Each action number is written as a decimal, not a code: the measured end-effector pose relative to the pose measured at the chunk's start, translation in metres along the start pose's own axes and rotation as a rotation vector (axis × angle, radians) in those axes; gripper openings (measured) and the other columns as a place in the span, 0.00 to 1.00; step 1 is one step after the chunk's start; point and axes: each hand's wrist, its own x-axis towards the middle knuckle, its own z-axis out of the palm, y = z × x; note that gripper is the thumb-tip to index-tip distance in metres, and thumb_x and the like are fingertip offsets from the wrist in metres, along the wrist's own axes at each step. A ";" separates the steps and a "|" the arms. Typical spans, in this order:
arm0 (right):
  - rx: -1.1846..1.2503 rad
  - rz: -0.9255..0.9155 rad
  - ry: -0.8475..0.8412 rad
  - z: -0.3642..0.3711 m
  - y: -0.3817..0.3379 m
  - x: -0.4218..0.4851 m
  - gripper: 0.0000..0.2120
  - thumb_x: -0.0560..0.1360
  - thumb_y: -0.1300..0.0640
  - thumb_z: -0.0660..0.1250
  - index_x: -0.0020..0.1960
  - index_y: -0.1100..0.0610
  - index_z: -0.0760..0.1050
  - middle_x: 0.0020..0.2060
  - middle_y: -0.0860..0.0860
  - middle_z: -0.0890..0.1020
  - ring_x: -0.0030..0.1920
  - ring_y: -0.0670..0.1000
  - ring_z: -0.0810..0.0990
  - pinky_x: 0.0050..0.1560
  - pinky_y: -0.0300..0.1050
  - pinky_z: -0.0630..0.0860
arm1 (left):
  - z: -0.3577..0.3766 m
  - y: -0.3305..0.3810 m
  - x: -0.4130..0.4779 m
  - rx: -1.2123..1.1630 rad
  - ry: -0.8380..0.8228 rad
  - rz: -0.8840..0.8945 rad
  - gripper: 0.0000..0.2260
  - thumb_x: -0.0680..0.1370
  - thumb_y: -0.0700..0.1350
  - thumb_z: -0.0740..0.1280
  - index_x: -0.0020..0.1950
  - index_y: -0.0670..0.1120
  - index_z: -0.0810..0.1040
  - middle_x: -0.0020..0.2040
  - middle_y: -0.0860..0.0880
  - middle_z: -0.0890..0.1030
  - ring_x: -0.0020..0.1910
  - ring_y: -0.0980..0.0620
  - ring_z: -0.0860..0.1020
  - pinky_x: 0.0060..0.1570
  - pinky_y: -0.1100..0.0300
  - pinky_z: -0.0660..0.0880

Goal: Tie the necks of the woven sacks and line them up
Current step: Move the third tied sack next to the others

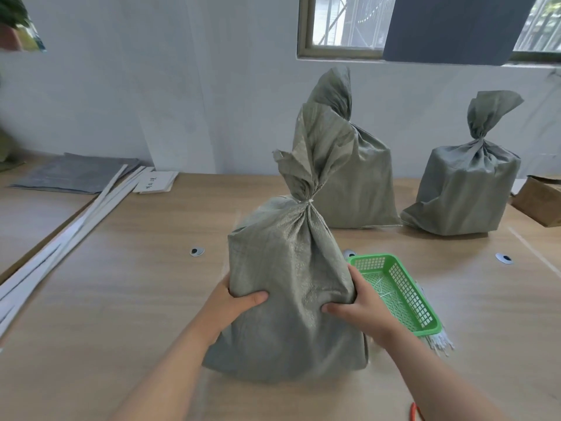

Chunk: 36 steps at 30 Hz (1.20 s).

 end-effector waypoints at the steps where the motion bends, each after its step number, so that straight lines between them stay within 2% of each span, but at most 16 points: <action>1: -0.002 -0.012 0.005 0.005 -0.006 0.008 0.36 0.65 0.66 0.80 0.66 0.43 0.73 0.54 0.46 0.83 0.55 0.47 0.83 0.54 0.46 0.81 | -0.008 0.006 0.005 0.002 0.004 0.013 0.28 0.64 0.44 0.83 0.61 0.51 0.78 0.53 0.50 0.86 0.51 0.50 0.85 0.53 0.48 0.81; 5: -0.030 -0.062 0.015 0.014 -0.030 0.046 0.39 0.63 0.65 0.81 0.67 0.42 0.72 0.57 0.44 0.82 0.58 0.46 0.81 0.58 0.46 0.79 | -0.032 0.028 0.032 -0.004 0.025 0.047 0.35 0.58 0.51 0.85 0.62 0.49 0.78 0.53 0.50 0.86 0.52 0.48 0.85 0.54 0.47 0.80; 8: -0.049 -0.087 0.009 0.016 -0.045 0.080 0.39 0.63 0.65 0.81 0.68 0.43 0.71 0.57 0.42 0.82 0.59 0.43 0.80 0.60 0.45 0.77 | -0.042 0.045 0.058 0.003 0.058 0.073 0.31 0.61 0.48 0.84 0.61 0.50 0.78 0.51 0.52 0.86 0.50 0.52 0.85 0.49 0.53 0.80; 11: -0.074 -0.095 -0.001 0.018 -0.050 0.118 0.39 0.63 0.62 0.81 0.68 0.40 0.70 0.56 0.40 0.82 0.60 0.43 0.79 0.62 0.49 0.77 | -0.051 0.058 0.089 0.022 0.083 0.079 0.31 0.59 0.50 0.84 0.59 0.49 0.80 0.50 0.53 0.87 0.49 0.53 0.85 0.46 0.58 0.80; 14: -0.088 -0.098 -0.034 0.019 -0.050 0.160 0.38 0.62 0.59 0.81 0.67 0.39 0.70 0.56 0.40 0.82 0.60 0.44 0.79 0.63 0.54 0.77 | -0.060 0.066 0.123 0.050 0.126 0.076 0.34 0.55 0.54 0.85 0.59 0.49 0.81 0.51 0.51 0.87 0.50 0.52 0.85 0.50 0.54 0.81; 19: -0.063 -0.101 -0.050 0.025 -0.048 0.221 0.37 0.63 0.59 0.79 0.65 0.38 0.71 0.55 0.41 0.82 0.59 0.46 0.80 0.63 0.57 0.77 | -0.071 0.081 0.177 0.095 0.177 0.095 0.21 0.65 0.45 0.82 0.55 0.50 0.81 0.50 0.51 0.86 0.47 0.56 0.85 0.49 0.56 0.81; 24: -0.089 -0.101 -0.047 0.031 -0.051 0.276 0.37 0.62 0.56 0.79 0.66 0.37 0.70 0.56 0.40 0.82 0.59 0.45 0.80 0.63 0.56 0.77 | -0.091 0.087 0.229 0.137 0.184 0.099 0.27 0.63 0.49 0.83 0.60 0.48 0.81 0.52 0.52 0.86 0.51 0.53 0.85 0.53 0.52 0.80; 27: -0.106 -0.100 -0.032 0.037 -0.050 0.309 0.37 0.65 0.59 0.79 0.68 0.39 0.69 0.56 0.39 0.81 0.59 0.43 0.80 0.63 0.54 0.77 | -0.103 0.090 0.264 0.161 0.191 0.101 0.31 0.60 0.53 0.83 0.60 0.48 0.81 0.52 0.52 0.86 0.51 0.54 0.85 0.54 0.53 0.80; 32: -0.153 -0.103 0.015 0.048 -0.040 0.360 0.37 0.67 0.62 0.78 0.70 0.43 0.68 0.57 0.40 0.81 0.59 0.41 0.79 0.63 0.48 0.77 | -0.118 0.088 0.321 0.170 0.173 0.122 0.24 0.64 0.49 0.83 0.58 0.49 0.81 0.52 0.53 0.86 0.50 0.55 0.84 0.53 0.54 0.80; 36: -0.166 -0.104 0.049 0.052 -0.033 0.397 0.35 0.68 0.63 0.77 0.68 0.43 0.69 0.55 0.38 0.81 0.56 0.36 0.79 0.59 0.40 0.76 | -0.120 0.088 0.363 0.210 0.162 0.168 0.18 0.67 0.47 0.81 0.53 0.53 0.80 0.50 0.56 0.85 0.44 0.62 0.83 0.44 0.64 0.78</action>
